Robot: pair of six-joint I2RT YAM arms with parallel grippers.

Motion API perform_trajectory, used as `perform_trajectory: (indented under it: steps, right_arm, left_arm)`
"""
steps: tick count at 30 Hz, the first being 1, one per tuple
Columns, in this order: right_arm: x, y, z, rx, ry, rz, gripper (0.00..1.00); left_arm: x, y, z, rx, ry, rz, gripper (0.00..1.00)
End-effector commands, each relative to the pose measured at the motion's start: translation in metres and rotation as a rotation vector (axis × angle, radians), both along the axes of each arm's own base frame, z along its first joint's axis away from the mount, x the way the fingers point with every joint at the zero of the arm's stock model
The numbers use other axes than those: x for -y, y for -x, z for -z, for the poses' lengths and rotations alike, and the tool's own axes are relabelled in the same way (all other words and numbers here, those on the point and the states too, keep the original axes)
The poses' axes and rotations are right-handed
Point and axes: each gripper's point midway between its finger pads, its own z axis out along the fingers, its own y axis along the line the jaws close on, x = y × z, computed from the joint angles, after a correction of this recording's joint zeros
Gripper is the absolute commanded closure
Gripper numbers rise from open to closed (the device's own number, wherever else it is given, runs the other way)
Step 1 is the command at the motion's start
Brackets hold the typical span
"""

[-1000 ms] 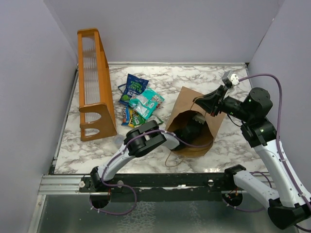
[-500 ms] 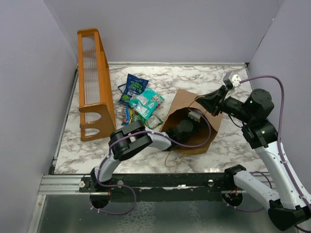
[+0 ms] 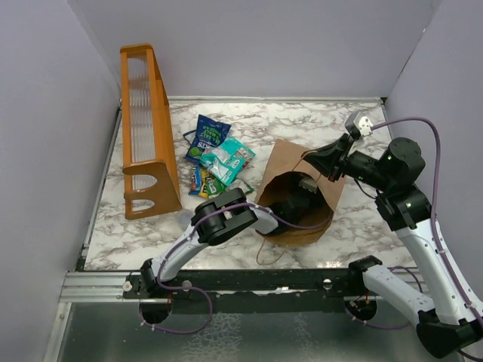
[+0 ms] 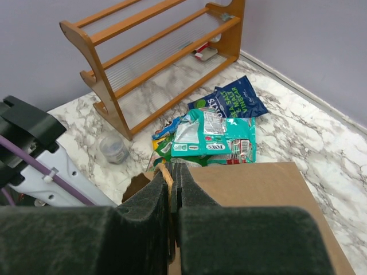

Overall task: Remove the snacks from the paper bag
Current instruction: Take out the snack from the paper bag.

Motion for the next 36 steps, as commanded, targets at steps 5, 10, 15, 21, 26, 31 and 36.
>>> perform_trajectory:
  steps: [5, 10, 15, 21, 26, 31, 36]
  right_arm:
    - [0.001, 0.008, -0.017, 0.039, 0.002, -0.017, 0.98]
    - [0.003, 0.007, -0.017, 0.046, 0.004, 0.001, 0.98]
    - [0.006, 0.002, -0.017, 0.055, 0.011, 0.031, 0.98]
    - [0.016, -0.011, -0.014, 0.050, 0.009, 0.122, 0.98]
    - [0.030, -0.032, -0.009, 0.021, -0.022, 0.265, 0.98]
    - [0.045, -0.046, -0.022, 0.043, -0.058, 0.381, 0.98]
    - [0.057, -0.056, -0.033, 0.082, -0.051, 0.458, 0.98]
  left_arm:
    - [-0.007, -0.019, 0.036, 0.029, -0.117, -0.123, 0.28]
    - [-0.015, -0.016, 0.041, 0.029, -0.181, -0.123, 0.57]
    - [-0.018, -0.013, 0.010, 0.047, -0.203, -0.135, 0.71]
    - [-0.021, 0.010, -0.035, 0.064, -0.197, -0.080, 0.71]
    - [-0.019, 0.039, -0.058, -0.009, -0.145, 0.055, 0.73]
    - [-0.015, 0.068, -0.059, -0.121, -0.141, 0.200, 0.77]
    - [-0.015, 0.094, -0.077, -0.194, -0.148, 0.312, 0.80]
